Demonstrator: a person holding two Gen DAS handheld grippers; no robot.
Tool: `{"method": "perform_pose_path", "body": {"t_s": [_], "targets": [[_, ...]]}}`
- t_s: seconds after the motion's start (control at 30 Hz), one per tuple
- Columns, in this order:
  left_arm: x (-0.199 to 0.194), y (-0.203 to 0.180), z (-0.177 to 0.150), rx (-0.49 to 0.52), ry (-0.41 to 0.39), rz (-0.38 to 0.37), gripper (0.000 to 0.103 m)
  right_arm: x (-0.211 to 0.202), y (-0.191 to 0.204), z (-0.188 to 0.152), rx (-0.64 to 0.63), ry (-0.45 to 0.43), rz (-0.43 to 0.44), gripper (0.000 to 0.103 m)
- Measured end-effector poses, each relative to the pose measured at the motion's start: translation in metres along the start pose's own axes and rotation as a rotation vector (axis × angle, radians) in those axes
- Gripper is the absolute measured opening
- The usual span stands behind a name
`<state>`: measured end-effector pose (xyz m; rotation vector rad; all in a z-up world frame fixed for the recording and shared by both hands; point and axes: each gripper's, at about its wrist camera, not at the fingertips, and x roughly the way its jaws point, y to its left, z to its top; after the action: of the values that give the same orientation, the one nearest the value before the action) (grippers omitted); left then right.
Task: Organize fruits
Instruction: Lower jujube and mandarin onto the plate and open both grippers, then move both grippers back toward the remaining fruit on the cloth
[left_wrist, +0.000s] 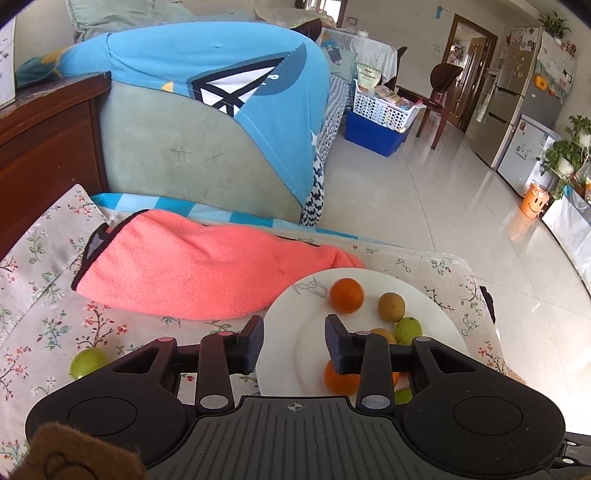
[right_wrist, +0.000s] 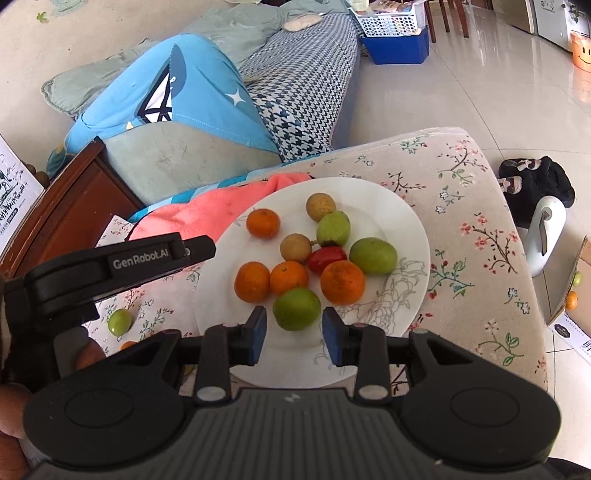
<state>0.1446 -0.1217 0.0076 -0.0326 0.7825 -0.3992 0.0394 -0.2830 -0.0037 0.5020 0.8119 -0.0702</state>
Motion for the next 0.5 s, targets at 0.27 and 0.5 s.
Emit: {"method": "perform_pose_path", "body": {"t_s": [0.27,0.5], "targets": [[-0.026,0.018,0.007,-0.035,-0.004,0.058,0.063,-0.007,0.005,0.003,-0.023,-0.027,0.031,0.036],[-0.046,0.034,0.008,-0.02,0.015,0.11,0.07,-0.009,0.006,0.002,-0.02,-0.03,0.056,0.036]]}}
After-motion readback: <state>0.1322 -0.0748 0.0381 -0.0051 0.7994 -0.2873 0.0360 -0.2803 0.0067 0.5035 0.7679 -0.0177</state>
